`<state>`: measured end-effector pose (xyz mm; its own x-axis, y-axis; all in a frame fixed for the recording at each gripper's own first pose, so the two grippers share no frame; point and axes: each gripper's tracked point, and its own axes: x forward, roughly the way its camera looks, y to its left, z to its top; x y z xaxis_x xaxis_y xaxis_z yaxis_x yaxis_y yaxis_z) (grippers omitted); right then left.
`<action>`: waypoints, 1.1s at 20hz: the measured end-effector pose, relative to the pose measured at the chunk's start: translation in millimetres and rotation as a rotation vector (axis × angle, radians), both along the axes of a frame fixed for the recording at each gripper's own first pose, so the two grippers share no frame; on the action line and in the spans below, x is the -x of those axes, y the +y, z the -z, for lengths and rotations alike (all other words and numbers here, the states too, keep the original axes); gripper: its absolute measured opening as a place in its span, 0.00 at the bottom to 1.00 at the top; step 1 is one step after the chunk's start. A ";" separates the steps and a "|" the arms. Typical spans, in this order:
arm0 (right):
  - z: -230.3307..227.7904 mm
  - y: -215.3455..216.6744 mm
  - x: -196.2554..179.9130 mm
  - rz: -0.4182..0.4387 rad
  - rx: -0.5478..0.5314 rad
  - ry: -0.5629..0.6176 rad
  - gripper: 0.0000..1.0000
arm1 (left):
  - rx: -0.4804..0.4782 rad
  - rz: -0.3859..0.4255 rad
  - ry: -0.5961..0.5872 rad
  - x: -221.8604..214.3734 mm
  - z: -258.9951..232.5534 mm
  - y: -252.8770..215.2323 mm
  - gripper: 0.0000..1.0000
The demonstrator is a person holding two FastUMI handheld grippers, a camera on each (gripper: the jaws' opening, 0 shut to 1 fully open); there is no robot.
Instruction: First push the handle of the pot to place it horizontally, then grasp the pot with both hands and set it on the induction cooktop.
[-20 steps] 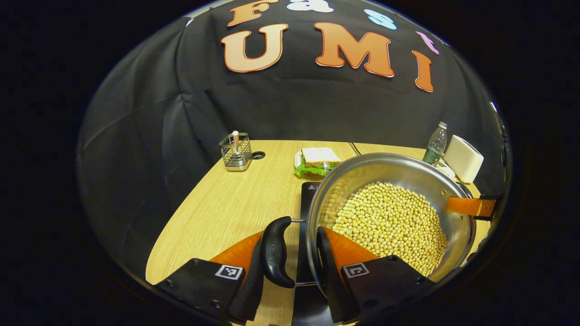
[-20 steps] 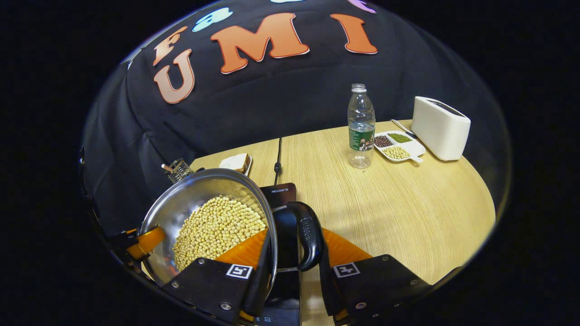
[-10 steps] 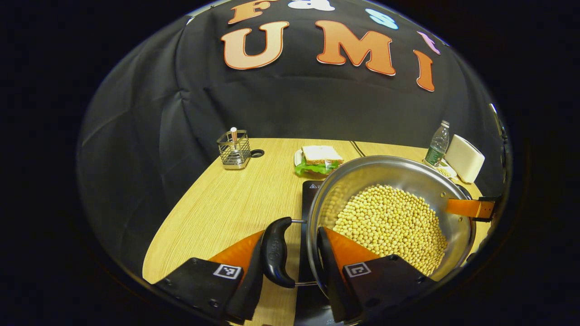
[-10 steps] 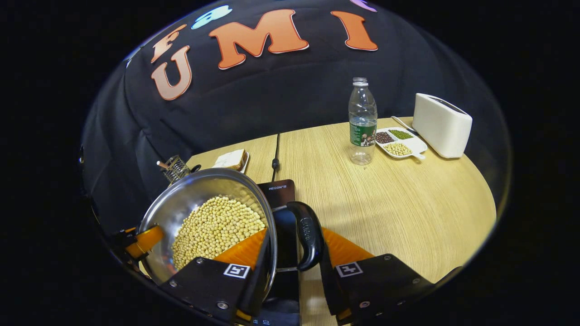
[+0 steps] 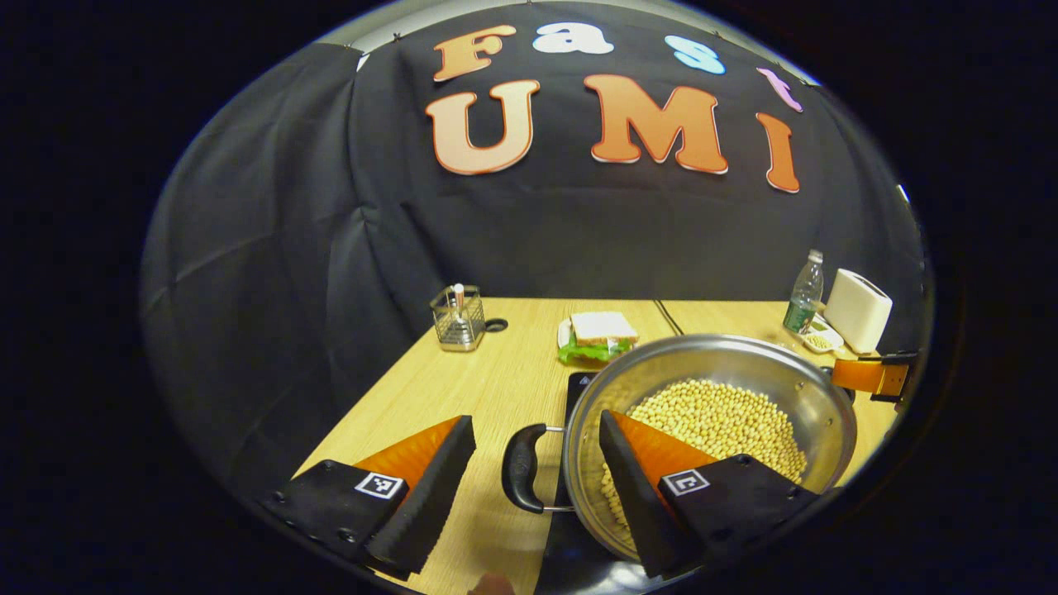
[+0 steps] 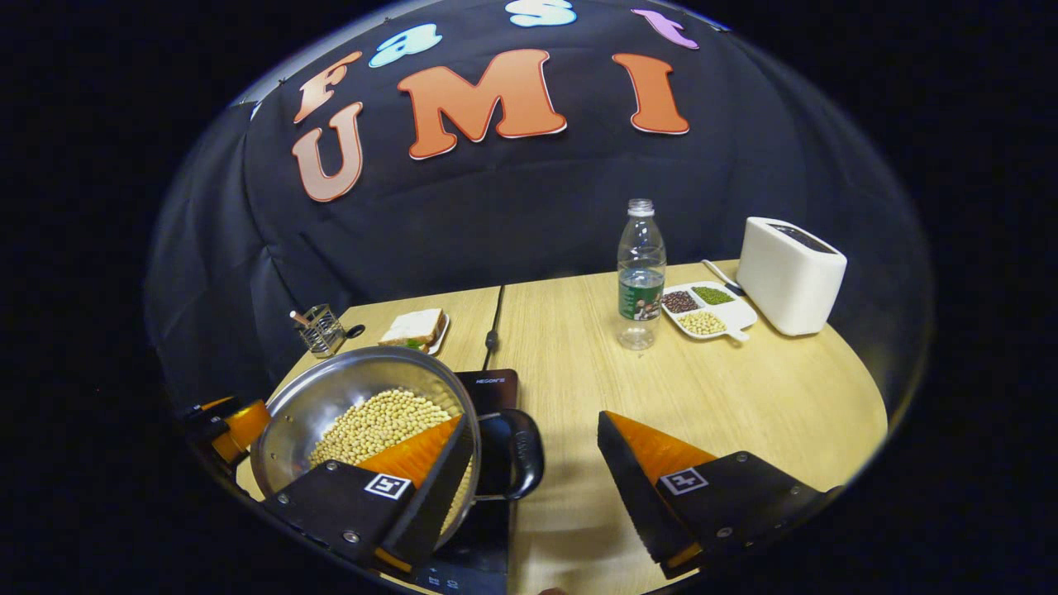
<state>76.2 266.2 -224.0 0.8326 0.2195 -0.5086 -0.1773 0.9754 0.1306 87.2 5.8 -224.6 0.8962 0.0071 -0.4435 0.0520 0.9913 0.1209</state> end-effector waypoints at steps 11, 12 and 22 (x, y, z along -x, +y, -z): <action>-230.1 -184.5 9.2 0.232 0.069 -0.477 0.94 | 0.044 0.153 -0.343 -0.8 -186.6 -123.3 1.00; -243.9 -195.4 16.7 0.239 0.075 -0.504 0.94 | 0.031 0.154 -0.367 -2.0 -203.1 -127.2 1.00; -323.9 -242.5 86.9 0.234 0.046 -0.653 0.94 | 0.366 0.110 -0.318 25.7 -317.3 -126.0 1.00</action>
<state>-10.7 23.7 100.0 0.9940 -0.0123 0.1083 0.0095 0.9996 0.0266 61.6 -120.2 92.8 0.9741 -0.2006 -0.1042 0.1760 0.9624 -0.2070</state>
